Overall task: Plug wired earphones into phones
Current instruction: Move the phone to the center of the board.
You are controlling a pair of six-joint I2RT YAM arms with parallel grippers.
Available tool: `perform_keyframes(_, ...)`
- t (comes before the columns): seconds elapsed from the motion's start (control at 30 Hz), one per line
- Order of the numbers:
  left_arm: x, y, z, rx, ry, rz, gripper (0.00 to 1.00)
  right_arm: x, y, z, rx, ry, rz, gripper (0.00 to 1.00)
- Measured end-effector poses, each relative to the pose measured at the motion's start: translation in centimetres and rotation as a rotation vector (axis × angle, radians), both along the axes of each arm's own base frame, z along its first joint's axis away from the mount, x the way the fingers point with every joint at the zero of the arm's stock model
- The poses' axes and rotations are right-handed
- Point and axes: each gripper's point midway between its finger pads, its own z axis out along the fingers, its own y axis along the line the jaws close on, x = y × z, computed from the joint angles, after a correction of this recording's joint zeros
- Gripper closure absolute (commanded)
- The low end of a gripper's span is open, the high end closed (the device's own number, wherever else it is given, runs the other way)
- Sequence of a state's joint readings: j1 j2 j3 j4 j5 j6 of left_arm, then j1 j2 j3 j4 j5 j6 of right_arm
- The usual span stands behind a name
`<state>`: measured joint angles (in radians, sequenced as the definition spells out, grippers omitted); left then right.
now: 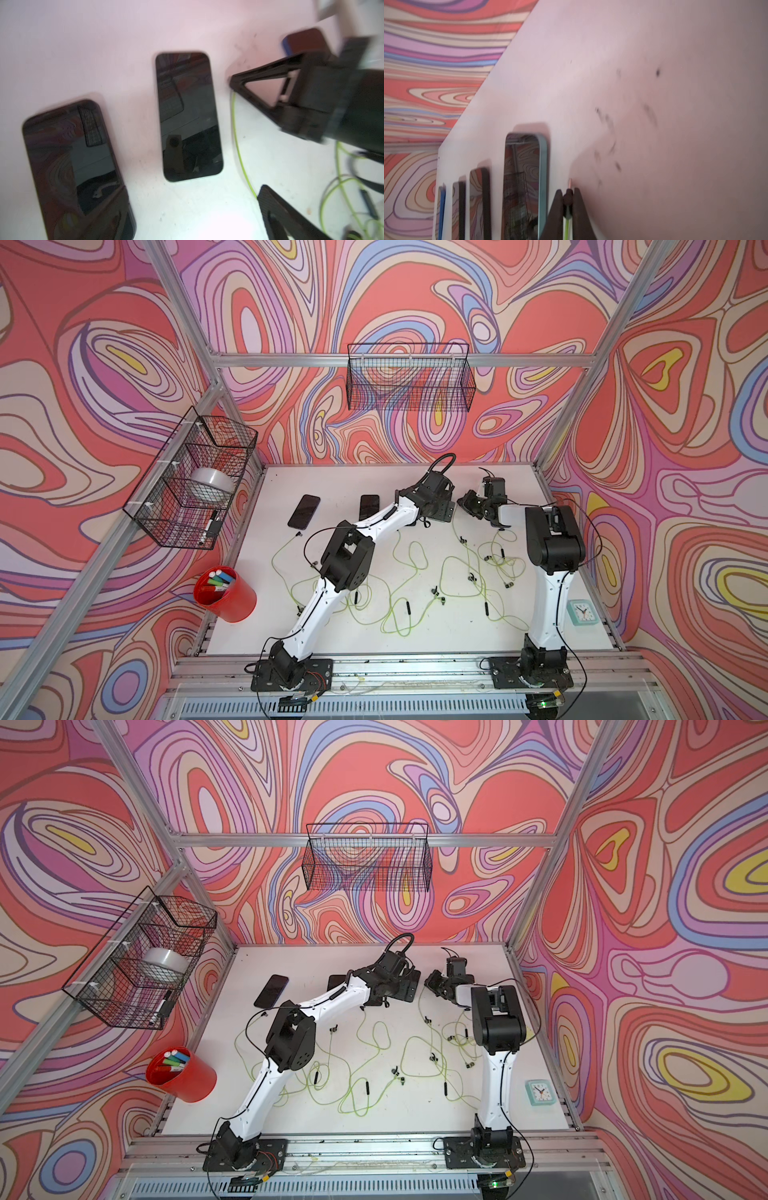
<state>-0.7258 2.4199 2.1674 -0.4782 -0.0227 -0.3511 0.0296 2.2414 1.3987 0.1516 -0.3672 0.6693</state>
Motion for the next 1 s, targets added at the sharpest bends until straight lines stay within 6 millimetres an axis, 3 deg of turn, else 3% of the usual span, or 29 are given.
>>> perform_keyframes(0.1, 0.7, -0.7, 2.6, -0.047, -0.042, -0.014, 0.06, 3.0, -0.1, 0.0, 0.019, -0.036, -0.012, 0.95)
perform_keyframes(0.2, 1.5, -0.8, 3.8, -0.07, -0.064, -0.012, 0.06, 5.3, 0.4, 0.0, 0.048, -0.069, 0.0, 0.95)
perform_keyframes(0.37, 2.6, -0.5, 2.9, -0.065, -0.061, 0.002, 0.06, 6.5, 1.4, 0.0, 0.099, -0.085, 0.043, 0.96)
perform_keyframes(0.57, 3.5, 0.0, -0.8, -0.016, -0.013, 0.016, 0.05, 5.3, 2.6, -0.1, 0.139, -0.098, 0.116, 0.96)
perform_keyframes(0.73, 3.7, 0.5, -3.4, 0.032, 0.017, 0.013, 0.04, 3.1, 4.0, 0.0, 0.149, -0.105, 0.188, 0.97)
perform_keyframes(1.0, 3.2, 1.2, -5.1, 0.101, 0.049, -0.007, 0.0, -1.2, 6.9, -0.1, 0.178, -0.074, 0.269, 0.97)
